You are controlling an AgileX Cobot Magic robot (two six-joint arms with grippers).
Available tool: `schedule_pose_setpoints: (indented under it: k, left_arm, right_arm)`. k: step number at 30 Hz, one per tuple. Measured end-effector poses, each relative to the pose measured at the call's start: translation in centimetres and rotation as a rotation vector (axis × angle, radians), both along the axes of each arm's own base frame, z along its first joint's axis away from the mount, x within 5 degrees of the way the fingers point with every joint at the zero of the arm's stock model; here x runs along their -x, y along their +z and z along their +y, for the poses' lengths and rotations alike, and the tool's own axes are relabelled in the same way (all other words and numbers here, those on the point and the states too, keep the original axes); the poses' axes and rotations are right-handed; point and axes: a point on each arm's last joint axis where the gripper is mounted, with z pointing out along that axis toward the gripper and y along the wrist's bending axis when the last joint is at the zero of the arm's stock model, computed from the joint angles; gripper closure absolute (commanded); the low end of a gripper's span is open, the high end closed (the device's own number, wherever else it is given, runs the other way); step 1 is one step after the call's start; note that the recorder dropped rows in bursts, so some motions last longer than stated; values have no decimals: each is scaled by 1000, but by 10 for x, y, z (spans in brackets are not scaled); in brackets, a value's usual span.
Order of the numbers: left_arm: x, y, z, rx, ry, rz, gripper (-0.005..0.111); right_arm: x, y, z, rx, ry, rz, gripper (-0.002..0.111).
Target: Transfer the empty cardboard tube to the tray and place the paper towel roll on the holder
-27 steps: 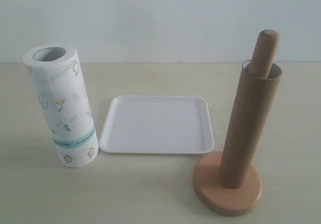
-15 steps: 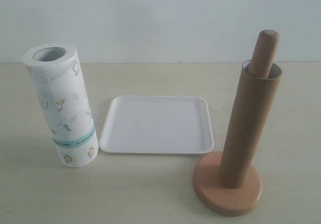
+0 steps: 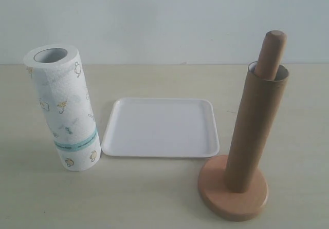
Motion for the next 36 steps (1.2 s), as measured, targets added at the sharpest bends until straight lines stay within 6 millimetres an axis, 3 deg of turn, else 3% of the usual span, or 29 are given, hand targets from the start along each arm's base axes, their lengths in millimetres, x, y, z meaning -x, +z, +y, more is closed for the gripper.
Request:
schedule_pose_setpoints:
  k: [3, 7, 12, 25, 36]
  left_arm:
    - [0, 0, 0, 0, 0, 0, 103]
    - [0, 0, 0, 0, 0, 0, 103]
    - [0, 0, 0, 0, 0, 0, 103]
    - [0, 0, 0, 0, 0, 0, 103]
    - [0, 0, 0, 0, 0, 0, 103]
  right_arm:
    - [2, 26, 0, 2, 4, 18, 107]
    - [-12, 39, 2, 18, 14, 262, 107]
    - [-28, 31, 3, 30, 19, 460, 107]
    - [-32, 44, 3, 12, 16, 324, 107]
    - [-73, 28, 6, -9, 32, 495, 107]
